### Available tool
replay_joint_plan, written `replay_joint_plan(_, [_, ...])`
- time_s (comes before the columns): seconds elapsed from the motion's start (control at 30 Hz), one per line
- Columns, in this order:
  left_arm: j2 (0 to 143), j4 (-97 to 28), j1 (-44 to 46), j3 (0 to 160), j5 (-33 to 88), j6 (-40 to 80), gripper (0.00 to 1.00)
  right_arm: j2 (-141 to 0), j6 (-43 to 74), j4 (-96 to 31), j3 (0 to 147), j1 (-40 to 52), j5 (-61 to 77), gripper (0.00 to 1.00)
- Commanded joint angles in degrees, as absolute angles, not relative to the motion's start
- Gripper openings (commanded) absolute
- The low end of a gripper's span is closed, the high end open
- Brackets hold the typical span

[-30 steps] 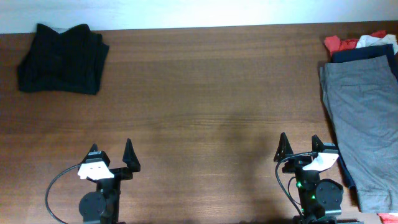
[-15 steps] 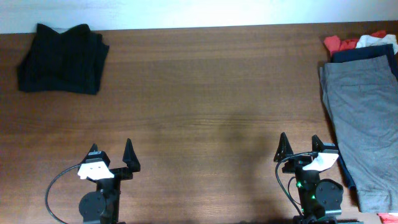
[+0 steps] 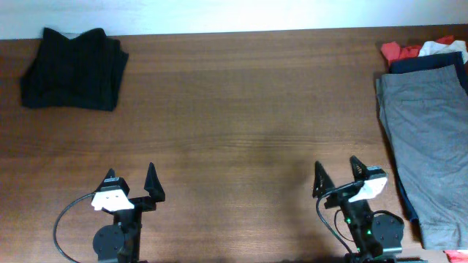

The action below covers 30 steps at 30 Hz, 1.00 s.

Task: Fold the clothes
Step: 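Reach the right gripper to the grey shorts on the right pile and grasp the waistband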

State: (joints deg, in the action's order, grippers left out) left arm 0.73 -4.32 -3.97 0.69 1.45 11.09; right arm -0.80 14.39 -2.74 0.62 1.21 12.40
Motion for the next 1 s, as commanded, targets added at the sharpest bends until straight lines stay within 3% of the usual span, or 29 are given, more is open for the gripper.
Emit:
replay_joint_plan(0.0, [0.3,-4.7,-3.7,0.5,1.1,10.2,0.99,-0.4,21.0,1.3,0.3,1.5,21.6,0.99])
replay_joint_plan(0.07, [0.3,-4.7,-3.7,0.5,1.1,10.2,0.99,-0.4,27.9,6.7,0.3,1.5,22.1,0.99])
replay_joint_plan(0.3, [0.3,-4.7,-3.7,0.5,1.1,10.2,0.99,-0.4,27.9,20.3,0.3,1.5,21.9,0.99])
replay_joint_plan(0.6, [0.3,-4.7,-3.7,0.5,1.1,10.2,0.99,-2.6,18.4,19.7,11.0,1.5,5.9,0.99])
replay_joint_plan(0.77, [0.3,-4.7,-3.7,0.5,1.1,10.2,0.99,-14.7,4.7,12.6,25.1,1.5,-1.5,0.99])
replay_joint_plan(0.97, [0.3,-4.7,-3.7,0.5,1.1,10.2,0.99,-41.5,-5.3,2.0,47.6,1.3,-13.7,0.99])
